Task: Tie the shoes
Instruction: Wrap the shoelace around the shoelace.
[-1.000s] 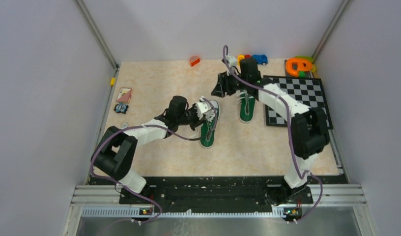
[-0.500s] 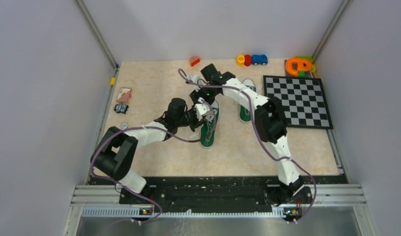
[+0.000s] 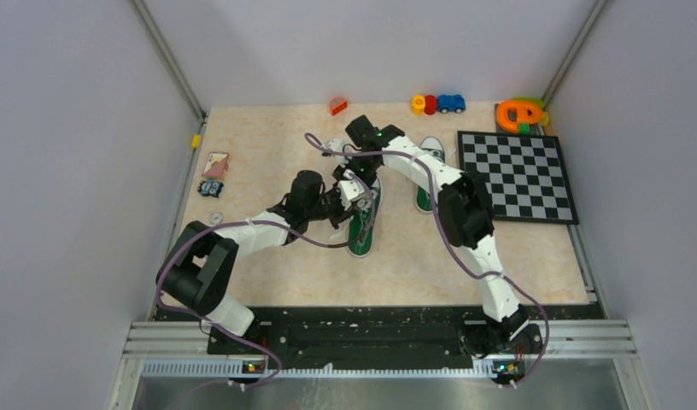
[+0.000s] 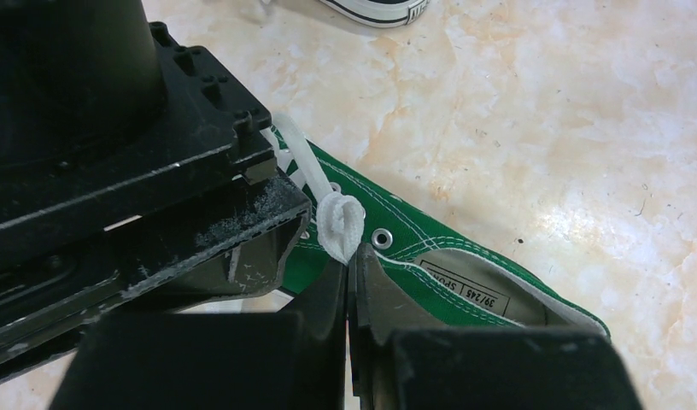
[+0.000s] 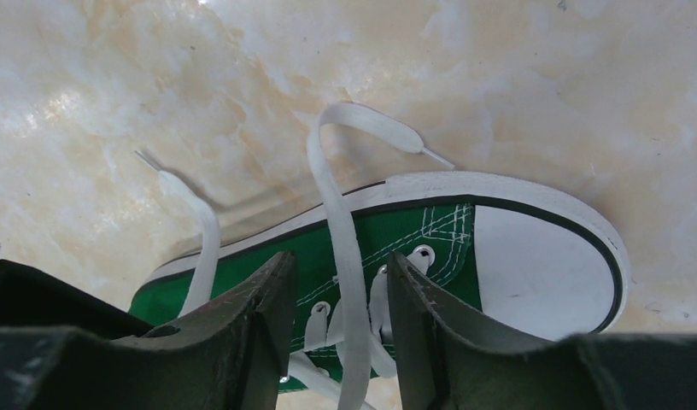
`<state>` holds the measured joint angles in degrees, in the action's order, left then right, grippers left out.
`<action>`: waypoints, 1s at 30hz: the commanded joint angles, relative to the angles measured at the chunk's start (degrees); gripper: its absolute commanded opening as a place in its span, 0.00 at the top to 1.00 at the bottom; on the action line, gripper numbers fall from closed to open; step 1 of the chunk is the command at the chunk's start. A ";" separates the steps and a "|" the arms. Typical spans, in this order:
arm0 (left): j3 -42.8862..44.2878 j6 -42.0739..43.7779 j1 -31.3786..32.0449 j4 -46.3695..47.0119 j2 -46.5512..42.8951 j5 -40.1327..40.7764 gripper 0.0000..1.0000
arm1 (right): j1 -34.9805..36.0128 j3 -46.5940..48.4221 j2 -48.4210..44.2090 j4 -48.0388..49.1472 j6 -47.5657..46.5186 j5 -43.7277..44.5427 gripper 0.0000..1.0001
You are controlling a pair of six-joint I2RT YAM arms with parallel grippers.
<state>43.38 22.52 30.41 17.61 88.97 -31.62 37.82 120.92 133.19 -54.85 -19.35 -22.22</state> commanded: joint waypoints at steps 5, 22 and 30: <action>-0.57 -0.42 -0.20 2.46 -2.42 -0.51 1.00 | 1.37 3.23 1.23 -0.99 -2.00 0.82 0.72; -0.33 -0.02 -0.20 1.89 -2.49 -0.55 1.00 | -4.74 -7.66 -12.83 14.27 10.87 -6.67 1.00; 2.18 2.53 -0.23 -0.96 -1.46 -0.38 1.00 | -10.13 -38.15 -30.39 41.46 29.55 -9.68 1.00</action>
<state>43.38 23.14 30.41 17.43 88.97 -31.44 29.54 92.51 110.93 -31.42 -1.76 -29.23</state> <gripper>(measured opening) 0.011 0.010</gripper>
